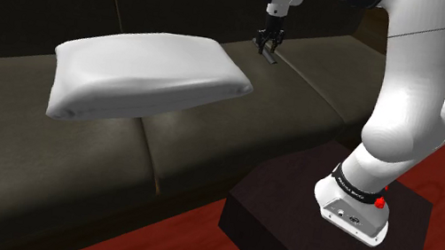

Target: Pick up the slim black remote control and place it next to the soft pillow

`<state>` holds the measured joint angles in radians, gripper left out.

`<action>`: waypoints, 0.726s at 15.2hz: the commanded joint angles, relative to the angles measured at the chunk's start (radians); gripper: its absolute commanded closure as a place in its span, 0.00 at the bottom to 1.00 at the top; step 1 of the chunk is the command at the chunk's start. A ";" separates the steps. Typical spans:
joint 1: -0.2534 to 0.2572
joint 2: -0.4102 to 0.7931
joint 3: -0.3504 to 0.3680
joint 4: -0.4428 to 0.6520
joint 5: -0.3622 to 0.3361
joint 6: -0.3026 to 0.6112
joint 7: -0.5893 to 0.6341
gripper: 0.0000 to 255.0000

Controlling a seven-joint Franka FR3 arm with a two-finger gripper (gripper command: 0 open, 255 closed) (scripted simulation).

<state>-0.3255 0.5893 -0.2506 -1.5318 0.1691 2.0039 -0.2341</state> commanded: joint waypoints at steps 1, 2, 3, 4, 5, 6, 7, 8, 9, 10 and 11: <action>0.001 0.002 0.002 -0.002 0.003 0.000 0.000 1.00; 0.000 0.004 0.002 0.001 0.003 -0.001 -0.001 1.00; -0.001 0.005 0.002 0.004 0.003 -0.003 -0.002 1.00; -0.003 0.011 0.002 0.013 0.004 -0.006 -0.003 1.00; -0.004 0.013 0.002 0.014 0.005 -0.005 -0.004 1.00; -0.004 0.012 0.002 0.014 0.004 -0.006 -0.004 1.00; -0.003 0.012 0.002 0.013 0.005 -0.005 -0.003 1.00; -0.004 0.010 0.002 0.009 0.005 -0.004 -0.004 1.00; 0.001 0.002 0.002 -0.002 0.003 0.000 0.000 1.00; 0.001 -0.004 0.001 0.003 0.001 -0.010 0.001 1.00; 0.002 -0.009 0.000 0.007 0.000 -0.020 0.002 1.00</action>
<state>-0.3242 0.5827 -0.2511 -1.5286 0.1695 1.9932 -0.2325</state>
